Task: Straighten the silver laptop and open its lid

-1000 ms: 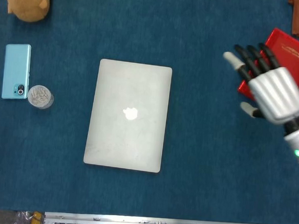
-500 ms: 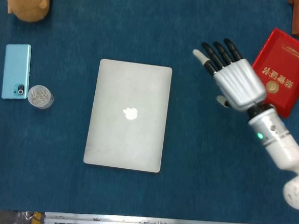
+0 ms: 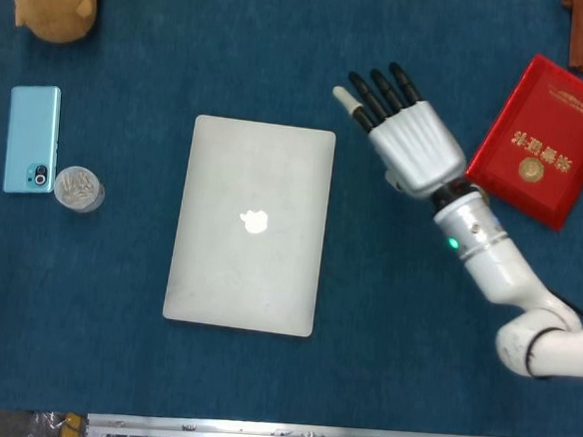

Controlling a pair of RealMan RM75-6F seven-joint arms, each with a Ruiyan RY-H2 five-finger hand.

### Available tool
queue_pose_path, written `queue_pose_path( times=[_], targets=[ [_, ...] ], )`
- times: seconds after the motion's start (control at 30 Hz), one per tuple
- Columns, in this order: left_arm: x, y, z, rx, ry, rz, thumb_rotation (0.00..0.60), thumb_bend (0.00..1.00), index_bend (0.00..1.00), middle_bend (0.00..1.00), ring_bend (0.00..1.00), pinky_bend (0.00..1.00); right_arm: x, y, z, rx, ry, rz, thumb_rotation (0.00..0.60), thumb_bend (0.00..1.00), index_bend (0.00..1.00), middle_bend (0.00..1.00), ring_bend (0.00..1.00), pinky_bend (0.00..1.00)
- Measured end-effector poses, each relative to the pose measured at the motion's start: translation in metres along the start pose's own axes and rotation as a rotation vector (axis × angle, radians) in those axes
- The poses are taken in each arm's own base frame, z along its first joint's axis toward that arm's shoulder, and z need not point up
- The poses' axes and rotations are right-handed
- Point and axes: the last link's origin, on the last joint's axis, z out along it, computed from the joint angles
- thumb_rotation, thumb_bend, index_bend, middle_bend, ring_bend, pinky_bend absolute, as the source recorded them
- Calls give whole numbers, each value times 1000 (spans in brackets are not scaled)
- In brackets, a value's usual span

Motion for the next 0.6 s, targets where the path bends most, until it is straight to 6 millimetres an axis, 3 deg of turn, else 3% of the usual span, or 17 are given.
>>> queue_pose_path(
  times=[0.6],
  targets=[
    [-1, -14, -3, 39, -5, -13, 600, 290, 0, 0, 0, 0, -29, -38, 42, 26, -12, -30, 600, 66, 0, 13, 0, 26]
  ],
)
